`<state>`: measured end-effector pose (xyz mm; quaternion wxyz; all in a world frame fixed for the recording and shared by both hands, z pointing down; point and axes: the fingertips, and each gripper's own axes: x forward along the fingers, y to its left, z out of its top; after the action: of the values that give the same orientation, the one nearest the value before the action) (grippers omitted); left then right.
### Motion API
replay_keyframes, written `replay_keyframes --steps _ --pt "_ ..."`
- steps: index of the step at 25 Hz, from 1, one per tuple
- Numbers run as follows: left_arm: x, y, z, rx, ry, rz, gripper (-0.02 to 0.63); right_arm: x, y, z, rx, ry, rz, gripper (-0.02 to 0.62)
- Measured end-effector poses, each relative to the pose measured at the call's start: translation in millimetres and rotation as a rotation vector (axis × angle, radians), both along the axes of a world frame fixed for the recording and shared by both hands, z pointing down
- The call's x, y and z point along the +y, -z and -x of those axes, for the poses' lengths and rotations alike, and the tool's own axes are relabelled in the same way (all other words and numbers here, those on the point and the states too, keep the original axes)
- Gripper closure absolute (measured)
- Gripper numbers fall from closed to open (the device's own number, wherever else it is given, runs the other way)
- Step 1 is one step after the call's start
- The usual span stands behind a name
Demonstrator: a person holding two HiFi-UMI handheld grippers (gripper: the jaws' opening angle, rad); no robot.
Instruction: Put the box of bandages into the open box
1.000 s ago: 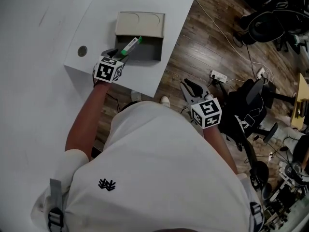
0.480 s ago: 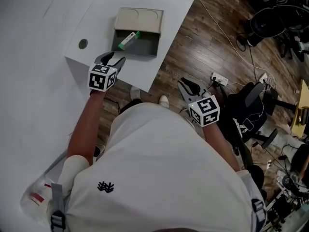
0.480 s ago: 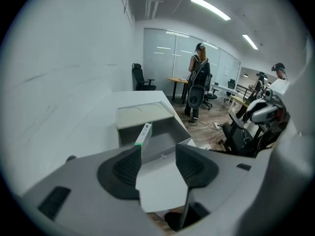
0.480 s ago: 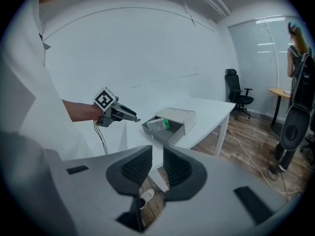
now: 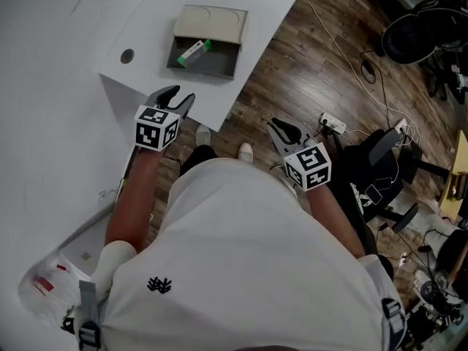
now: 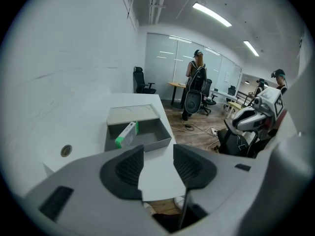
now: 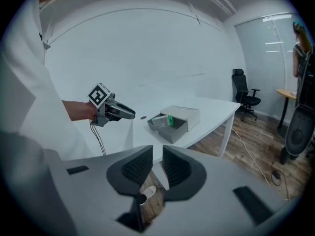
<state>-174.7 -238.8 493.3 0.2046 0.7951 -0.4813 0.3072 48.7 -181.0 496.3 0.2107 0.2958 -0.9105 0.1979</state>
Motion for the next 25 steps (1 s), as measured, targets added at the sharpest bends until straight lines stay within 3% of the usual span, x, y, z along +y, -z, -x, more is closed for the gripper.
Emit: replay_keyframes --steps 11,15,25 --pt "31.0 4.9 -34.8 0.052 -0.055 -0.003 0.483 8.1 4.3 -9.3 -0.011 0.018 -0.013 0.538" --pt "41.0 1.4 -52.4 0.049 -0.079 0.008 0.541 12.9 2.7 -19.0 -0.014 0.013 -0.014 0.541" --pt "53.6 -1.6 -71.1 0.040 -0.106 0.025 0.600 23.7 -2.0 -29.7 -0.030 0.003 -0.005 0.552"
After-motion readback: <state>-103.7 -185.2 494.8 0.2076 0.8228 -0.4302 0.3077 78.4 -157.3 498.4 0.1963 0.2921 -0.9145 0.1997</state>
